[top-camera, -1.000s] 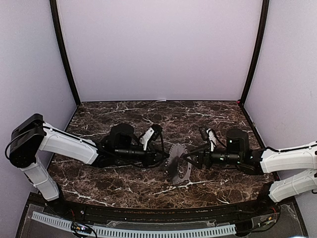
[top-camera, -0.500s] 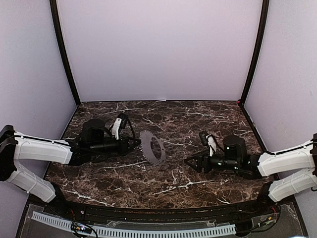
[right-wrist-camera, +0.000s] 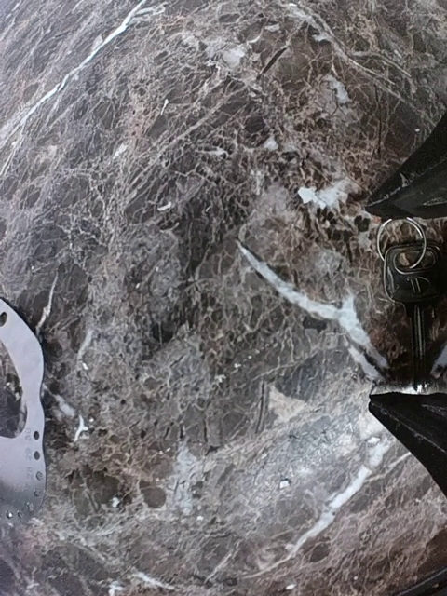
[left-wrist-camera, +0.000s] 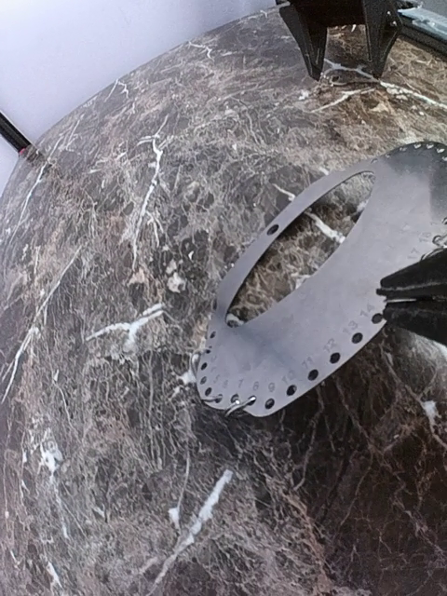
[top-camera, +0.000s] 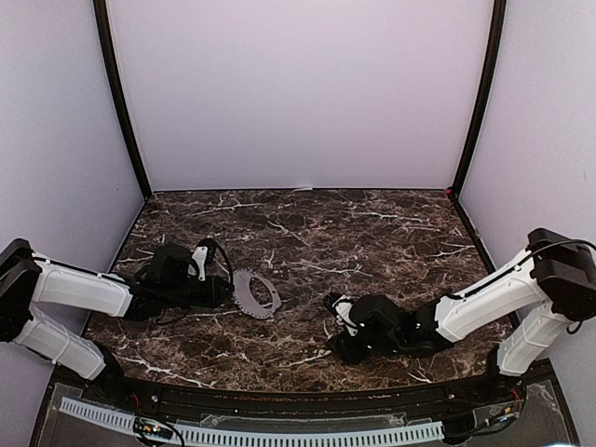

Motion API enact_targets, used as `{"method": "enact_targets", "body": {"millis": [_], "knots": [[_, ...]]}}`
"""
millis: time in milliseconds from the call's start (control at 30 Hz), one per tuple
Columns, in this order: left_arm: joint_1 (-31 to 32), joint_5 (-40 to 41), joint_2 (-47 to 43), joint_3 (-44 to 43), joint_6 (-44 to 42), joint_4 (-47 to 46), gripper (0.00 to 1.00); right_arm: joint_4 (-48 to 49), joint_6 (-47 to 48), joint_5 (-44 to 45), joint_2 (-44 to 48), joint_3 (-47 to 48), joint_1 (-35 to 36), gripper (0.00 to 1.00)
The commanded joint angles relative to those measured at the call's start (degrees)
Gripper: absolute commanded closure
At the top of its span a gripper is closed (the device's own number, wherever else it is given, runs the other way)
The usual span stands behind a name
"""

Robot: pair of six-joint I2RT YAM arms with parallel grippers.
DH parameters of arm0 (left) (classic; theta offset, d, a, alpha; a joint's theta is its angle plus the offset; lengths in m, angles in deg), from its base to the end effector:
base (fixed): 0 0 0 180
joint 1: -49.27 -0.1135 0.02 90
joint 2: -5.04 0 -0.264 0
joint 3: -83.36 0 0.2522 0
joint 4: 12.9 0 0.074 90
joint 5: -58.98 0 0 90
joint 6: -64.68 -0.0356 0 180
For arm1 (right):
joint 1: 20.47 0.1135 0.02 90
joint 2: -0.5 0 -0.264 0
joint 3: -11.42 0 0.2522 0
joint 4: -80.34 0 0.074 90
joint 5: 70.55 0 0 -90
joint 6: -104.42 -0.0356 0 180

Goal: Remove the keys from the keyring

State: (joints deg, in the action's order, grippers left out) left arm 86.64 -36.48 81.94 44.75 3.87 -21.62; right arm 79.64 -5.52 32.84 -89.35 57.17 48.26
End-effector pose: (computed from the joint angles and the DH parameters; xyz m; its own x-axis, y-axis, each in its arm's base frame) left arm 0.1992 -0.1564 0.1603 -0.6691 -0.0999 -0.7364 0.3936 0.7929 -0.4652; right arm 0.1084 0.2556 0.1254 -0.5291 -0.4447 -0.7227 -0.7090 0.6996 0.0886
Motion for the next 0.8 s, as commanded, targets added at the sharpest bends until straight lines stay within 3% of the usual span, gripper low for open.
{"method": "enact_targets", "body": {"millis": [0,133,267,600,767], "knots": [[-0.36,3.13,-1.01,1.29,0.61,1.17,0.82,-5.51,2.44,8.72,-2.13,3.24,3.15,0.36],[-0.33,4.35,-2.21,1.64,0.32,1.33,0.56,-7.66,2.23,10.15,-4.95,4.44,4.79,0.35],[-0.35,5.20,-4.13,1.17,-1.18,2.00,0.41,-11.48,0.41,12.89,-5.79,5.16,5.08,0.35],[-1.26,8.72,-7.23,-0.41,-4.43,3.71,0.27,-23.15,-8.02,19.01,-2.65,5.35,4.99,0.36],[-7.60,5.87,-6.99,0.26,-5.03,2.30,0.26,-25.92,-11.33,20.06,-0.28,4.62,4.70,0.36]]}}
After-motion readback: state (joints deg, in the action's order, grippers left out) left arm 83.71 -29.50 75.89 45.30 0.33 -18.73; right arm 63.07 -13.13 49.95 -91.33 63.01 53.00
